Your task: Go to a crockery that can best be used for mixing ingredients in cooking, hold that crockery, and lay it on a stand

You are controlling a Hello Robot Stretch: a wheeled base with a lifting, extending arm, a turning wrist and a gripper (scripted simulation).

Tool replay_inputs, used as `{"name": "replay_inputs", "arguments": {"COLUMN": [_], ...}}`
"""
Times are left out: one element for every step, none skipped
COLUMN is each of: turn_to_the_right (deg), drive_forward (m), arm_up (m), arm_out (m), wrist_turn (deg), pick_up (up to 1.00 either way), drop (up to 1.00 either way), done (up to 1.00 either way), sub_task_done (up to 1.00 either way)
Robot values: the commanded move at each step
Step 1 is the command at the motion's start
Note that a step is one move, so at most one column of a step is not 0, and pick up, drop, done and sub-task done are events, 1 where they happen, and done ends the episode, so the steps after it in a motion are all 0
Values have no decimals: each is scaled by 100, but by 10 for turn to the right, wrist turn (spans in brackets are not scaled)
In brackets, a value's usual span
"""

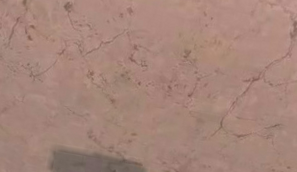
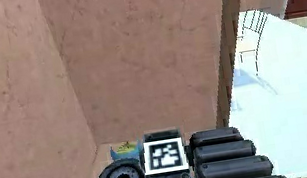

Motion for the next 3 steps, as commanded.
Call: {"name": "replay_inputs", "arguments": {"turn_to_the_right": [450, 450, 450], "drive_forward": [0, 0, 0], "arm_up": [0, 0, 0], "arm_out": [0, 0, 0], "wrist_turn": [0, 0, 0], "pick_up": [0, 0, 0], "drop": [0, 0, 0], "done": [0, 0, 0], "sub_task_done": [0, 0, 0]}}
